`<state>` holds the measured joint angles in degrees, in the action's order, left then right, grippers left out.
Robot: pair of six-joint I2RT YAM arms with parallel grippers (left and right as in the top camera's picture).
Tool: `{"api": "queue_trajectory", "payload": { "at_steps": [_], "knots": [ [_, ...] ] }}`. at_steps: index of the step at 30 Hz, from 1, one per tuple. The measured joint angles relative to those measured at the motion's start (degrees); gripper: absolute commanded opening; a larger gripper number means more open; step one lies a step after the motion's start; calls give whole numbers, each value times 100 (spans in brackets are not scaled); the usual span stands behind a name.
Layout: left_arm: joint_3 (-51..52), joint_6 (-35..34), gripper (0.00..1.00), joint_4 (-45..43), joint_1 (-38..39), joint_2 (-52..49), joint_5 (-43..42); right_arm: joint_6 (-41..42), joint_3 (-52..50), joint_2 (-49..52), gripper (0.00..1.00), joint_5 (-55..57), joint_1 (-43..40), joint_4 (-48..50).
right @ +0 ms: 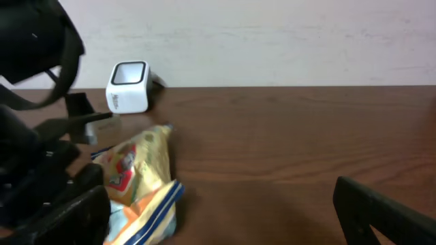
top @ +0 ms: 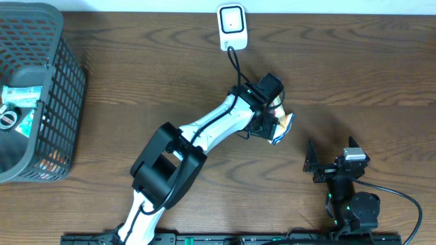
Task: Scan the item barcode
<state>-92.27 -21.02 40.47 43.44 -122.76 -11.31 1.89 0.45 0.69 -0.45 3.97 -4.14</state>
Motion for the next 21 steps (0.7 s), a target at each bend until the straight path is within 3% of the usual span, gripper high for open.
{"api": "queue_trajectory", "payload": {
  "at_steps": [9,21],
  "knots": [
    [0,177,70,-31,-286,-59,848,0,0,0,99,0,0,0],
    [0,332,70,330,-579,315,1086,0,0,0,99,-2,0,0]
  ]
}}
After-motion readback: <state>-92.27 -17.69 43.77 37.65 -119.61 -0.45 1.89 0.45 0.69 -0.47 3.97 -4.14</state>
